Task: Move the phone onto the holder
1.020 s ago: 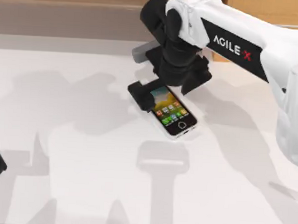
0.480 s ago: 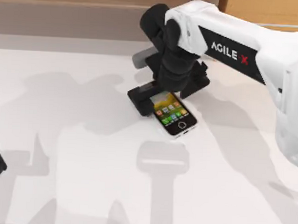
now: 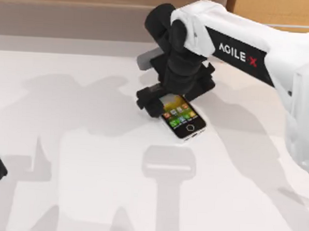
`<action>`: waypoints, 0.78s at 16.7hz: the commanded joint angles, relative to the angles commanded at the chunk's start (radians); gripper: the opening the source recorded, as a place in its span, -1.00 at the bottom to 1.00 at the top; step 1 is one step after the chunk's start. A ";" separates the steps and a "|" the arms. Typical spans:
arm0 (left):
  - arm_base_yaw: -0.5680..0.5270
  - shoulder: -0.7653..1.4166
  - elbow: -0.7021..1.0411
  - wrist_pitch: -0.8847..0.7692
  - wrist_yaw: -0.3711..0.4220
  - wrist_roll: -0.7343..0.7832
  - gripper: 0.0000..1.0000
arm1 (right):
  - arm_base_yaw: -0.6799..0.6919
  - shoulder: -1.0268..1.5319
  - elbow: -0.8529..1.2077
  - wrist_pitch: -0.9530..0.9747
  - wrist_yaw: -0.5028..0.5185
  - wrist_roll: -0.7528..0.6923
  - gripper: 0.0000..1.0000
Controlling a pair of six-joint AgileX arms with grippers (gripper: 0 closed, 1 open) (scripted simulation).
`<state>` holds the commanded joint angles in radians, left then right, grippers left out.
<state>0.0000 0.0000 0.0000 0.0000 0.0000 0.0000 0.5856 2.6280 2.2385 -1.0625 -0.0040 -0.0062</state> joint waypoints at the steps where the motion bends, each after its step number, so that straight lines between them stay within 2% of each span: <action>1: 0.000 0.000 0.000 0.000 0.000 0.000 1.00 | 0.000 0.000 0.000 0.000 0.000 0.000 -0.66; 3: 0.000 0.000 0.000 0.000 0.000 0.000 1.00 | 0.000 0.000 0.000 0.000 0.000 0.000 -0.96; 4: 0.000 0.000 0.000 0.000 0.000 0.000 1.00 | 0.000 0.000 0.000 0.000 0.000 0.000 -1.00; 13: 0.000 0.000 0.000 0.000 0.000 0.000 1.00 | -0.005 -0.040 0.005 -0.014 0.011 -0.002 -1.00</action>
<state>0.0000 0.0000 0.0000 0.0000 0.0000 0.0000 0.5808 2.5877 2.2432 -1.0760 0.0065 -0.0079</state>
